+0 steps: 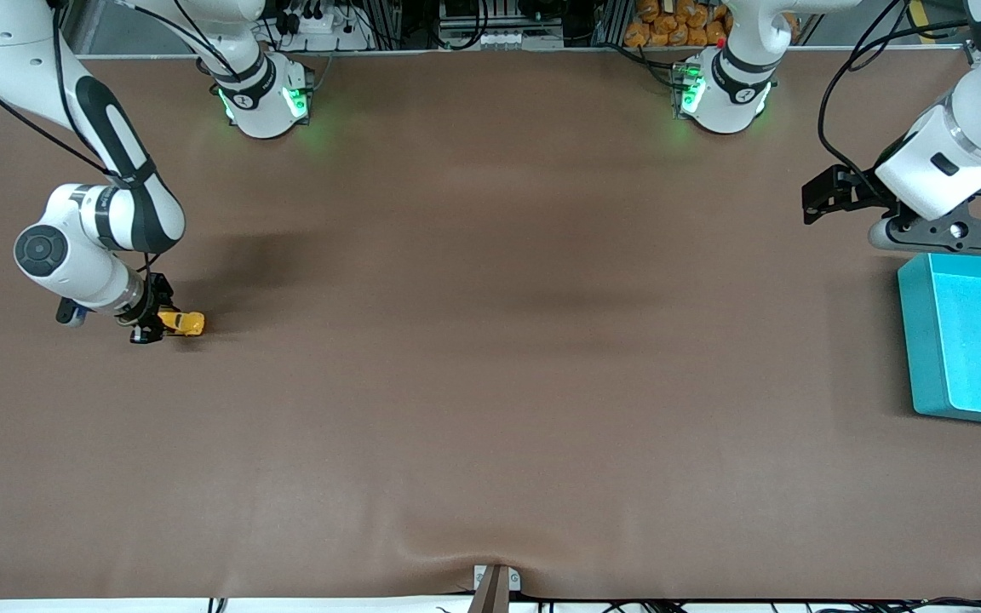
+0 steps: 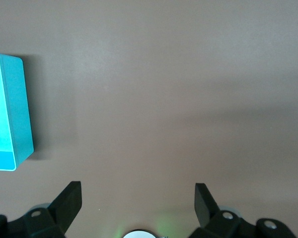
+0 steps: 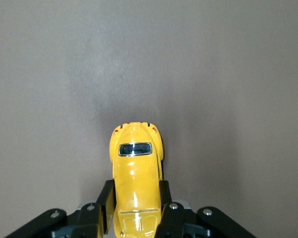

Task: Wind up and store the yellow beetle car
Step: 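Pull the held car backward along the table with the right gripper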

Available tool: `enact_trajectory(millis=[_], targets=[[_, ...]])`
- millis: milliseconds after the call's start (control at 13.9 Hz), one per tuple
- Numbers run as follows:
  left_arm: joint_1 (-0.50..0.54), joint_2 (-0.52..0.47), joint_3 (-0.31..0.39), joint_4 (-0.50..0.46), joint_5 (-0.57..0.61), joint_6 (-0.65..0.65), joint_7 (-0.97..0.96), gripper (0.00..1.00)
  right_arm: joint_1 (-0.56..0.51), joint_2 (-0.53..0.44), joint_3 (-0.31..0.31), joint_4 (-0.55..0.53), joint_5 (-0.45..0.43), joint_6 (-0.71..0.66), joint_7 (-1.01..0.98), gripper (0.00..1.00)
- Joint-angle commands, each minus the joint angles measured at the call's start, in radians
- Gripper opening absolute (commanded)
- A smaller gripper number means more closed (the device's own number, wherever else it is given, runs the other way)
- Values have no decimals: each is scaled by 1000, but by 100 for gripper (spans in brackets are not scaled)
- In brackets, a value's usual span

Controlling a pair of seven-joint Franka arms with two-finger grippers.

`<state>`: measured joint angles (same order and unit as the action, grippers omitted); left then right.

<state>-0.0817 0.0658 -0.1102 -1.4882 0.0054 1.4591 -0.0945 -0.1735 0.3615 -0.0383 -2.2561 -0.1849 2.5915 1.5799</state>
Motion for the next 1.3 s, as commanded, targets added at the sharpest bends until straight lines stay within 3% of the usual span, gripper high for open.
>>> enact_trajectory(millis=[0, 1224], targets=[[-1, 3, -3, 11, -7, -9, -18, 100, -56, 103, 3, 27, -80, 33, 8, 6], [-1, 3, -3, 11, -7, -9, -19, 100, -176, 166, 3, 73, -220, 110, 8, 6]])
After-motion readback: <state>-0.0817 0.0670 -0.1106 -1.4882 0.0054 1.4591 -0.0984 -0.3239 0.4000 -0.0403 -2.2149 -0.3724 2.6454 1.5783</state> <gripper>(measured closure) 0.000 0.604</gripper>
